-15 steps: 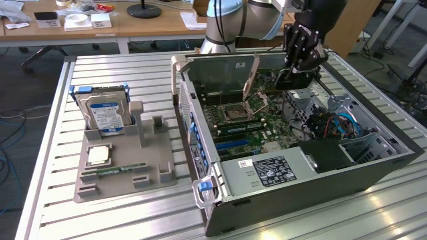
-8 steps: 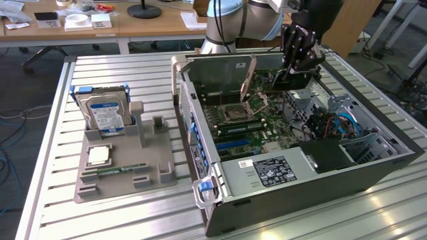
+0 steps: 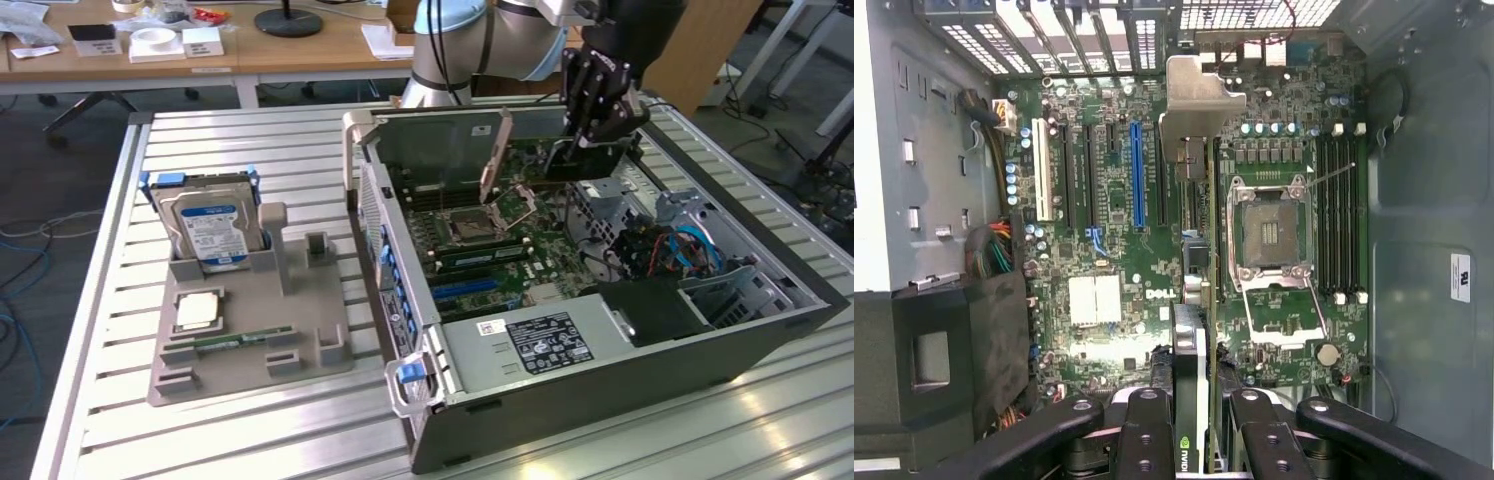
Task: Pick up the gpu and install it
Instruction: 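Insert the gpu into the slot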
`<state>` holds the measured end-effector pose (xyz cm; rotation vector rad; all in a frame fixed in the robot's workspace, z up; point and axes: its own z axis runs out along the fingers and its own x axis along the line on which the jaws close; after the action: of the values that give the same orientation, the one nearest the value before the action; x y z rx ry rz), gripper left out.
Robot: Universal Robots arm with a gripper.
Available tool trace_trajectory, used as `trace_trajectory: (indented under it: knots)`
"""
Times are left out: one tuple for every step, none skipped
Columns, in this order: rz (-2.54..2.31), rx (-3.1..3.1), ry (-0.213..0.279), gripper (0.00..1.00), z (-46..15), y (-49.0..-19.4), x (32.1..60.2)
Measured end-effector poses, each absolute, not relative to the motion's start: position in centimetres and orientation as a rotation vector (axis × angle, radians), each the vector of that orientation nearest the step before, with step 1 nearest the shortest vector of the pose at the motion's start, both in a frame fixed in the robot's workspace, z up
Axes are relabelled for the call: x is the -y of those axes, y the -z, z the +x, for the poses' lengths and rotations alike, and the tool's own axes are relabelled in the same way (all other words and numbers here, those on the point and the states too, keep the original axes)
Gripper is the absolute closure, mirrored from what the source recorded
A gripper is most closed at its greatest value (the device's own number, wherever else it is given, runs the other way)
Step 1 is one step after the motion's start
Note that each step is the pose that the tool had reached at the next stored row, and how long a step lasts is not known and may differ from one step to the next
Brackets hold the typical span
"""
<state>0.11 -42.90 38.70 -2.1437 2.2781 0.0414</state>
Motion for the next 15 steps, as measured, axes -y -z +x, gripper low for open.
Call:
trace_trajectory:
  knots:
    - [-2.144,-2.278,-0.041,0.73,0.06,-38.7,42.9]
    - [-2.144,-2.278,-0.041,0.73,-0.01,-38.7,42.9]
    - [-2.144,-2.278,-0.041,0.73,-0.11,-38.69,42.9]
    - [-2.144,-2.278,-0.041,0.73,-0.2,-38.69,42.9]
    - [-2.144,-2.278,-0.041,0.73,-0.3,-38.69,42.9]
    - [-2.144,-2.278,-0.041,0.73,-0.38,-38.69,42.9]
    - [-2.143,-2.278,-0.041,0.73,-0.44,-38.69,42.9]
    - [-2.143,-2.278,-0.041,0.73,-0.46,-38.69,42.89]
    - [-2.144,-2.278,-0.041,0.73,-0.46,-38.69,42.89]
    - [-2.144,-2.277,-0.041,0.73,-0.46,-38.69,42.9]
    - [-2.144,-2.277,-0.041,0.73,-0.46,-38.69,42.89]
    - [-2.144,-2.278,-0.041,0.73,-0.46,-38.69,42.89]
    - [-2.144,-2.278,-0.041,0.73,-0.46,-38.69,42.89]
    - [-2.144,-2.278,-0.041,0.73,-0.46,-38.69,42.89]
    - [-2.144,-2.277,-0.041,0.73,-0.47,-38.69,42.89]
